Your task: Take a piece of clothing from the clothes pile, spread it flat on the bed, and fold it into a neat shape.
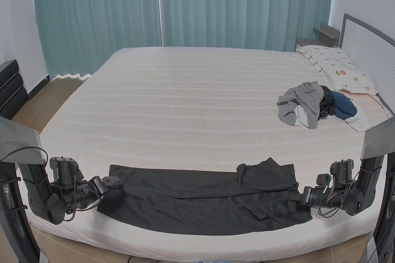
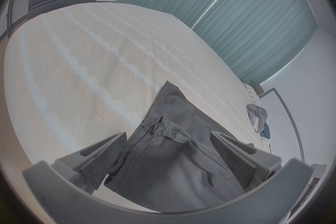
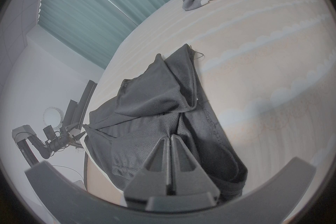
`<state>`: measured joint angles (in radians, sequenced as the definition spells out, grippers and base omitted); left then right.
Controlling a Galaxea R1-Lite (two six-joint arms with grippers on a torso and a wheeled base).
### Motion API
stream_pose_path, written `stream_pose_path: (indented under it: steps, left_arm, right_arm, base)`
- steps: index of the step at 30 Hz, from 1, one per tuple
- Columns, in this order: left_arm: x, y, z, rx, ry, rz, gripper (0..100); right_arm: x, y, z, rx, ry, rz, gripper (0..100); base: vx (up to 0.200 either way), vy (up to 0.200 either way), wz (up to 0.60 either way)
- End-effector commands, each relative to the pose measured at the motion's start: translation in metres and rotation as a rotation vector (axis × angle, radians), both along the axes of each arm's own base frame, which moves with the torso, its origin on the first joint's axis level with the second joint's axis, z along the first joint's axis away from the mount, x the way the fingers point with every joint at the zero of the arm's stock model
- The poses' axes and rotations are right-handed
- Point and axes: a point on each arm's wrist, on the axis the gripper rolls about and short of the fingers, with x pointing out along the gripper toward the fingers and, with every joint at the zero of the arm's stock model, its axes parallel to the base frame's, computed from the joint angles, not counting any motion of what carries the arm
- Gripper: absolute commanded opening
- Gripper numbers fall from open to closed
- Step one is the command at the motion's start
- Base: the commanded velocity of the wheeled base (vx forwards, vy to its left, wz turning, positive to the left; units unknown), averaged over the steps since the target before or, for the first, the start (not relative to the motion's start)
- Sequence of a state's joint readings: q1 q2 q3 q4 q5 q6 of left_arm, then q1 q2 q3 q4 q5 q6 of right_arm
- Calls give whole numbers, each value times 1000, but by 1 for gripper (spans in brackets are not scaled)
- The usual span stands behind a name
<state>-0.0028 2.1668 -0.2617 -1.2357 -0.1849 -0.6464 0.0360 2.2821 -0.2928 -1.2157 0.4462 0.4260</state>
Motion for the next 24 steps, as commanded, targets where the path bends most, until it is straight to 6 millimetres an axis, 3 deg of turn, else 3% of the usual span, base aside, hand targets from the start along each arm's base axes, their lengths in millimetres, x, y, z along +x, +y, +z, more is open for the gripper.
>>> stream_pose_path:
  steps: [1,8,24]
  left_arm:
    - [0,0,0,1,1,2,100]
    - [-1,0,-1,6,7,-5,100]
    - [-4,2,2,44,12,-27,100]
  right_arm:
    - [2,-3,1,5,-7,-12,0]
    - [9,-6,15,91,-100,-88,0]
    - [15,-14,7,95,-103,-129,0]
  base:
    - [0,0,0]
    - [0,0,0]
    - [0,0,0]
